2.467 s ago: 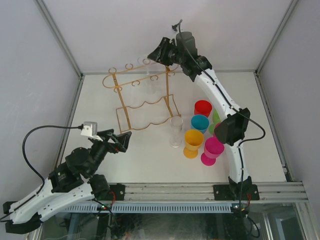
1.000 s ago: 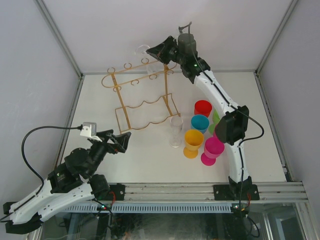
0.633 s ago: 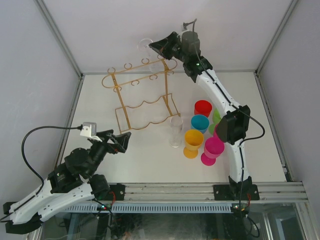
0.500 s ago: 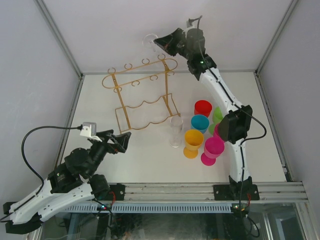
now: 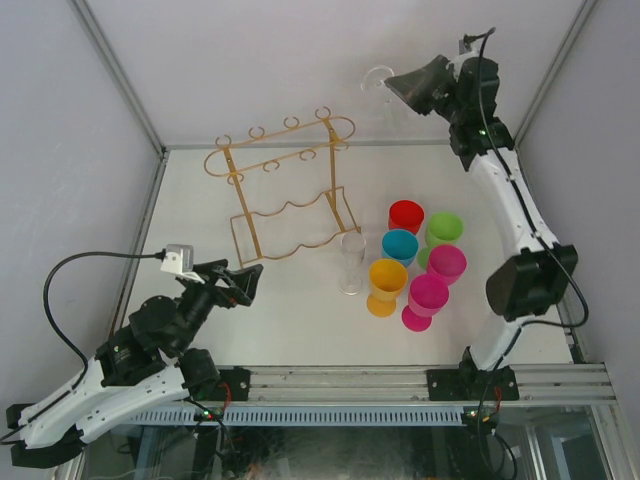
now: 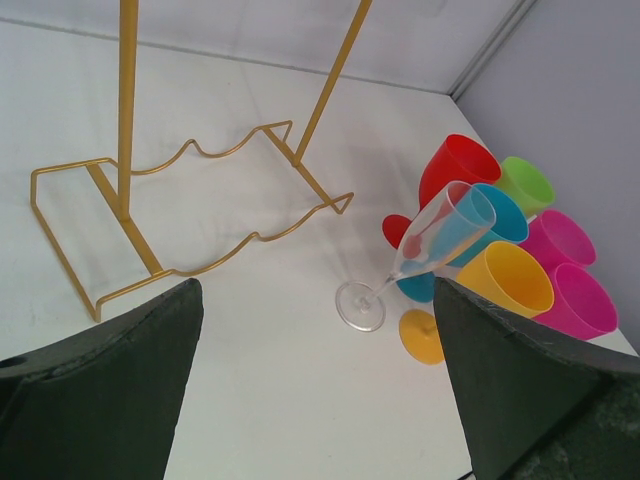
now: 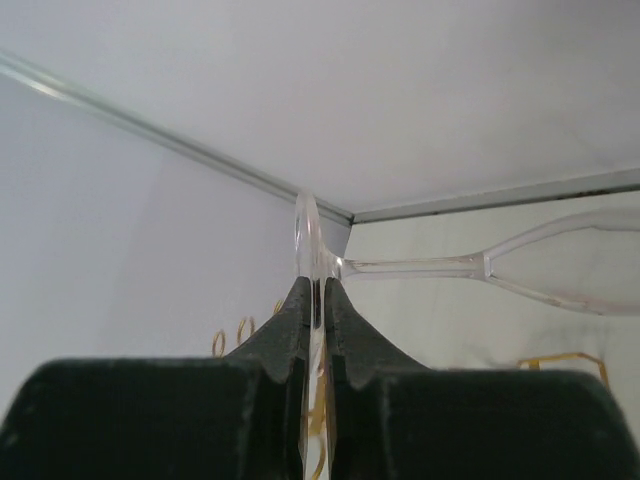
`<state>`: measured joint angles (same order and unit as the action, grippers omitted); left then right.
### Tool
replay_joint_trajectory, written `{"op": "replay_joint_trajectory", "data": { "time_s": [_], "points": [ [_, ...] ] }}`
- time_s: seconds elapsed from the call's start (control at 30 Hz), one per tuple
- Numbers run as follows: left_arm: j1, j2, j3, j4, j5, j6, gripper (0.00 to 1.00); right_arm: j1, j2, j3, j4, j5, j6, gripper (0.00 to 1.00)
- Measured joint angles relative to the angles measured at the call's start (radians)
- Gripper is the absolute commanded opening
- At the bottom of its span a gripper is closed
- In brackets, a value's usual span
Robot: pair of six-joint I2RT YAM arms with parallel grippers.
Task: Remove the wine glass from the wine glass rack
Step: Place the wine glass at the center of the board.
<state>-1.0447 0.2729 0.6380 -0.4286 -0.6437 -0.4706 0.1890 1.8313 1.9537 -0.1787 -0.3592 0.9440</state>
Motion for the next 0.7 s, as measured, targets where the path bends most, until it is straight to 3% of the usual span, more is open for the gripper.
{"op": "replay_joint_trajectory", "data": {
  "time_s": [0.4,0.7],
  "points": [
    [0.0,0.069,0.004,0.02,0.035,0.0,1.0,0.014,-0.582,-0.524,0.048,-0.116,-0.1,0.0],
    [0.0,0.119,0.019,0.113,0.117,-0.015,1.0,0.12,-0.761,-0.673,0.006,-0.257,-0.139,0.0]
  ]
}}
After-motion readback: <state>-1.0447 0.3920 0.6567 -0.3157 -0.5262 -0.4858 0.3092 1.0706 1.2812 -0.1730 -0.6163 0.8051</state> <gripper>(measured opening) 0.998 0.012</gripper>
